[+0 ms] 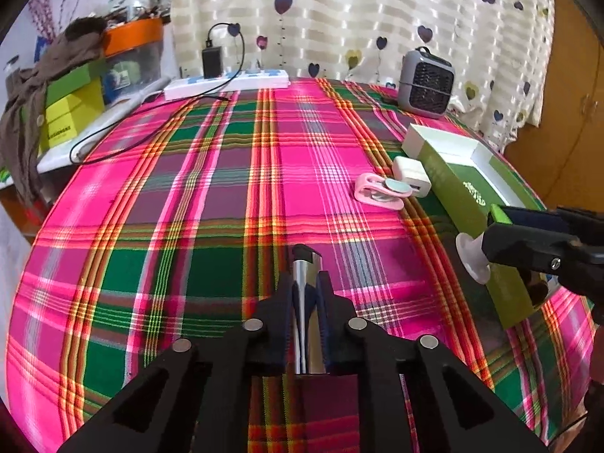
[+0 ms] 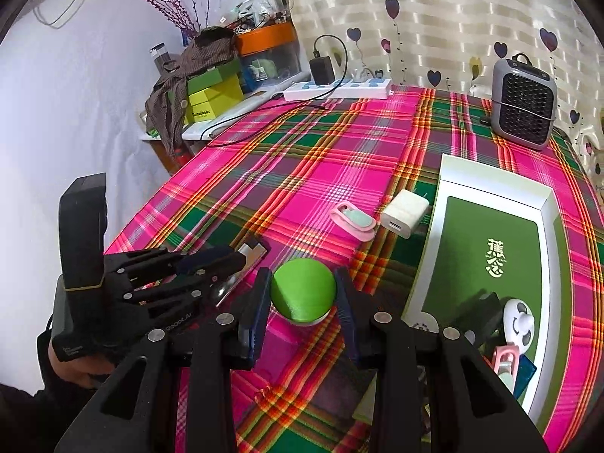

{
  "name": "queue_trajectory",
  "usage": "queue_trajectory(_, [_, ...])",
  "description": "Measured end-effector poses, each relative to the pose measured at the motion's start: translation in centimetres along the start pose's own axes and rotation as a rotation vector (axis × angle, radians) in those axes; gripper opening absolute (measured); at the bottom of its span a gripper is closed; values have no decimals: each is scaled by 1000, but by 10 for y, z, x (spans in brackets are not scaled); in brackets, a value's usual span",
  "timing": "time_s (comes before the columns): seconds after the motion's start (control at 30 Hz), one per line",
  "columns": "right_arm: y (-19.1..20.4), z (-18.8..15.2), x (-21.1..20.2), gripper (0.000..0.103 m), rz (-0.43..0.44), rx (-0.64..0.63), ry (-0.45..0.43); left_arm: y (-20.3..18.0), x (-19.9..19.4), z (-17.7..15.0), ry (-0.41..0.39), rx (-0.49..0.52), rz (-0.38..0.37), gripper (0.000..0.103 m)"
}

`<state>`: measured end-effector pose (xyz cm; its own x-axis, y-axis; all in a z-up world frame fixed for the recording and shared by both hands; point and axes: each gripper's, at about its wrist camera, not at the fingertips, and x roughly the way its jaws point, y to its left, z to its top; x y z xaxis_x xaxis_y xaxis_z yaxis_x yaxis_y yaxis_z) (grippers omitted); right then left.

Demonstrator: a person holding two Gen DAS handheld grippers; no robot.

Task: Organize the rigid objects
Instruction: 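Carry the green-capped object toward the box with the right gripper while left carries the stick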

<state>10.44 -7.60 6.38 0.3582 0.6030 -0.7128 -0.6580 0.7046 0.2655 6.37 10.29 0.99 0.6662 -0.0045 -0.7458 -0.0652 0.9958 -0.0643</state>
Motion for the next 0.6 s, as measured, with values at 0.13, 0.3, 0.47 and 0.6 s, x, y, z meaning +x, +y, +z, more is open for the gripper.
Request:
queue_trajectory(0.13, [0, 0, 0, 35, 3, -2, -1, -1, 6, -1, 31, -4, -31, 18])
queue_trajectory(0.3, [0, -1, -2, 35, 1, 1, -4, -6, 9, 0, 39, 19, -17, 18])
queue_trajectory(0.47, [0, -2, -6, 35, 0, 5, -11, -9, 7, -2, 33, 27, -20, 10])
queue_trajectory(0.6, [-2, -2, -10, 35, -2, 8, -18, -13, 2, -3, 11, 37, -28, 10])
